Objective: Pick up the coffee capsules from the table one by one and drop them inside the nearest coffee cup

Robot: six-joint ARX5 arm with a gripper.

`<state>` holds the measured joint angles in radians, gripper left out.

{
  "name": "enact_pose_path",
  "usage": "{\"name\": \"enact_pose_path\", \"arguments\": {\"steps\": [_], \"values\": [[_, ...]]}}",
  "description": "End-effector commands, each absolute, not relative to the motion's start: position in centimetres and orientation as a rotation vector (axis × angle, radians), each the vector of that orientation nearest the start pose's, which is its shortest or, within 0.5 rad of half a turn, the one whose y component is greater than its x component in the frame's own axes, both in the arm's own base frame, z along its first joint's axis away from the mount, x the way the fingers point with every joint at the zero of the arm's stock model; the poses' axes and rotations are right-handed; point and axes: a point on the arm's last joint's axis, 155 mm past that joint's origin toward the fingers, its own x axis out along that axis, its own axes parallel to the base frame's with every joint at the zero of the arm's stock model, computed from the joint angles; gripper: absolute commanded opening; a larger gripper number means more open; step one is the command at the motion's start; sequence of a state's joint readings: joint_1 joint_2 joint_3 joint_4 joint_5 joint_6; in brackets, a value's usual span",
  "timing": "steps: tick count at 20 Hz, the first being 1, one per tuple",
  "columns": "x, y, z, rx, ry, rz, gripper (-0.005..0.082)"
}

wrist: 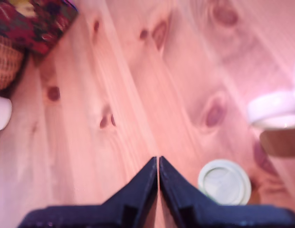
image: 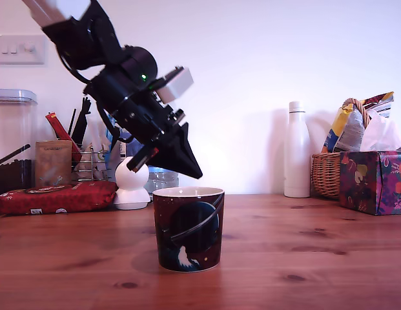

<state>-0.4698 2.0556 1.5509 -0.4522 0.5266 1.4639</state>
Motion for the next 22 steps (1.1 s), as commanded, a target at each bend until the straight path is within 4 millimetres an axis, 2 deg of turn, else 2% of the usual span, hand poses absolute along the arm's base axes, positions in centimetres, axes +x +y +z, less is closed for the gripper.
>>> {"name": "enact_pose_path", "arguments": {"steps": [1, 7, 16, 22], "values": [[41.9, -31.7, 6.2, 1.214, 0.175, -1.494, -0.0024], [42.2, -31.0, 4.3, 1.297, 0.207, -1.523, -0.0024], [41.3, -31.9, 4.0, 1.282, 0.189, -1.562, -0.0024], [40.4, -31.7, 1.6, 1.270, 0.255, -1.605, -0.0024]]}}
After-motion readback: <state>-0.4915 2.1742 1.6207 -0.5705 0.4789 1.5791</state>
